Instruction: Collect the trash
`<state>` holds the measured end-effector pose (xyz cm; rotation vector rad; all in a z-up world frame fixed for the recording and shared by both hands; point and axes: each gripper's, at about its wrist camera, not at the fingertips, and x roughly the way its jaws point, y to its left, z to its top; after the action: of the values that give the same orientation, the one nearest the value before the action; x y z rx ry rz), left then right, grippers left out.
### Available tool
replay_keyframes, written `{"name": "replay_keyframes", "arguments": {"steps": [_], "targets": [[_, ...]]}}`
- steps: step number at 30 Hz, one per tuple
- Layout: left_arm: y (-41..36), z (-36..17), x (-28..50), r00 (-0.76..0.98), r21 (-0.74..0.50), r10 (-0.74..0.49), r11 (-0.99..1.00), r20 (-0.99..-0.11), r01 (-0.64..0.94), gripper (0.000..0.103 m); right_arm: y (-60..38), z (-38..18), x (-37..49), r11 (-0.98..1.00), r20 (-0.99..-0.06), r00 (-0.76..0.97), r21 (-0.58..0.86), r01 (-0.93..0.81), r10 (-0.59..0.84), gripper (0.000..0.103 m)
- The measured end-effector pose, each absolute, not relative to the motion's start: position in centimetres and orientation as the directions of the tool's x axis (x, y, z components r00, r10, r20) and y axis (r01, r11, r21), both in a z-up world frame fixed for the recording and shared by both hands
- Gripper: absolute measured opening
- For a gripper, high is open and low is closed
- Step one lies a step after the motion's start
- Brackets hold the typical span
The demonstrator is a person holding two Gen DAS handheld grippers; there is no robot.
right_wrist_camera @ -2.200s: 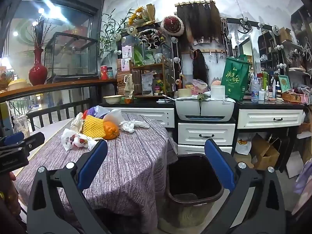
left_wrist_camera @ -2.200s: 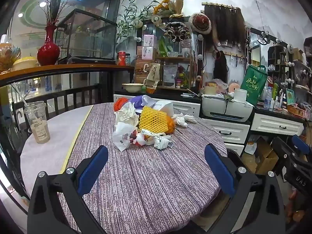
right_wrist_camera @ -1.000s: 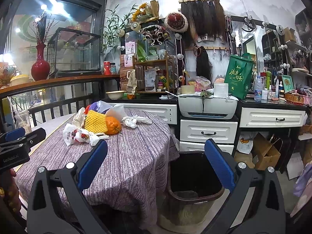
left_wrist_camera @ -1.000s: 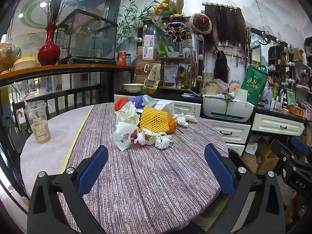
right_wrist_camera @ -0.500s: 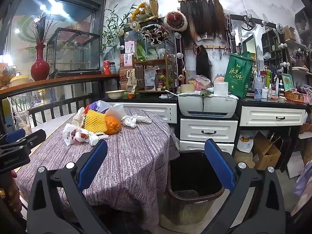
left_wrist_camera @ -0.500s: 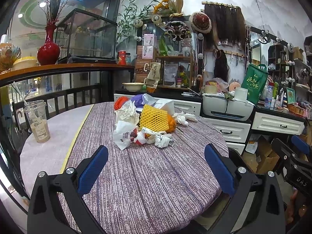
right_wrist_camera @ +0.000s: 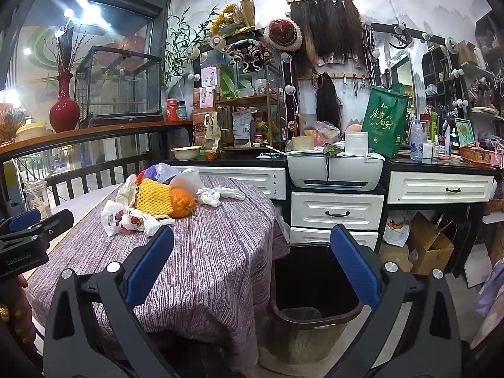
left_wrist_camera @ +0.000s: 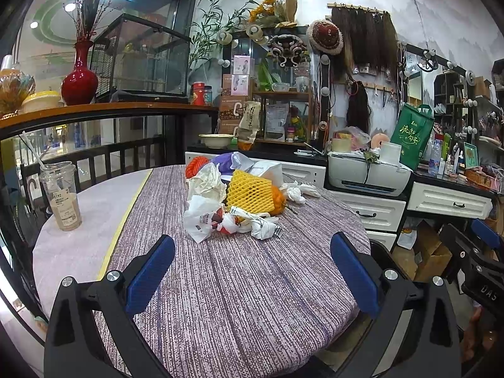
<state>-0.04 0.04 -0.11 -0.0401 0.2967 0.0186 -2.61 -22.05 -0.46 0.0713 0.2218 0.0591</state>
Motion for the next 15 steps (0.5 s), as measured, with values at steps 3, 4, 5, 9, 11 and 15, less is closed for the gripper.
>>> {"name": "replay_keyframes", "arguments": {"steps": [3,4,5,9,11,15], "targets": [[0.12,-0.21,0.00,0.956,-0.036,0.012,0.999,-0.294,-0.023,0.098,-22.08,-0.45,-2.61,0.996,-0.217,0.974,0.079,-0.051,0.067,0.098],[0.15,-0.28,0.06,0.956,-0.035,0.012,0.999,-0.294,-0.024,0.098,-22.10,-0.46,-2.63,0.995,-0.216,0.974,0.080,-0.051,0.067,0.098],[0.14,-0.27,0.08,0.956,-0.036,0.011,0.999,-0.294,-0.023,0.098,-22.08,-0.44,-2.60,0.996,-0.217,0.974,0.078,-0.052,0.068,0.098],[0.16,-0.30,0.09,0.955,-0.039,0.011,0.999,-0.297,-0.023,0.098,-22.07,-0.47,-2.61,0.996,-0.217,0.974,0.079,-0.052,0.068,0.098],[0.22,-0.40,0.16,0.954,-0.039,0.011,0.999,-0.299,-0.024,0.098,-22.06,-0.47,-2.60,0.996,-0.218,0.974,0.077,-0.051,0.067,0.098],[0.27,-0.66,0.32,0.954,-0.038,0.013,0.999,-0.300,-0.025,0.098,-22.07,-0.49,-2.62,0.996,-0.217,0.974,0.078,-0.051,0.067,0.098]]}}
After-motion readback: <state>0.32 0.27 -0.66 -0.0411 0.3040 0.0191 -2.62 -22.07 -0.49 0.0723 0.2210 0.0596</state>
